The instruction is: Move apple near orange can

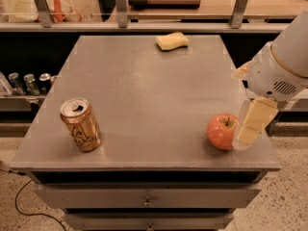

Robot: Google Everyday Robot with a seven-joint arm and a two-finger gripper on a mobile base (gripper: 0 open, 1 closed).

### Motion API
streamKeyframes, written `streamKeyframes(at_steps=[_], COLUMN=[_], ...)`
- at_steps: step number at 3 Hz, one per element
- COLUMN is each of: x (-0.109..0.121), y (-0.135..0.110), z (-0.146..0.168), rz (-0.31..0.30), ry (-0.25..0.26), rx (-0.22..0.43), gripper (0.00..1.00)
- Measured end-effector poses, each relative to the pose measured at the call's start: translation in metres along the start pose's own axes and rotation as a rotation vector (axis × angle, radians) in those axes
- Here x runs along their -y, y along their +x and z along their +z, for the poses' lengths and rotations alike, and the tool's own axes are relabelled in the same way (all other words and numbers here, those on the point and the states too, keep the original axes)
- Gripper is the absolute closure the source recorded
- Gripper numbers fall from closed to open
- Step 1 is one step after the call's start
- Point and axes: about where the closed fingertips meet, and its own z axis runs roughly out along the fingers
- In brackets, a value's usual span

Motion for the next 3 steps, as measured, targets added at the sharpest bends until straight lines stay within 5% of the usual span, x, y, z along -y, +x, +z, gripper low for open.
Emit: streamKeyframes(at_steps=[2, 3], x=[-0.002, -0.003], y=[0.014, 0.016], z=[0.028, 0.034], rz=[0.010, 0.007], ry=[-0.041, -0.051], rx=[-0.017, -0.018], gripper=[0.00, 0.18])
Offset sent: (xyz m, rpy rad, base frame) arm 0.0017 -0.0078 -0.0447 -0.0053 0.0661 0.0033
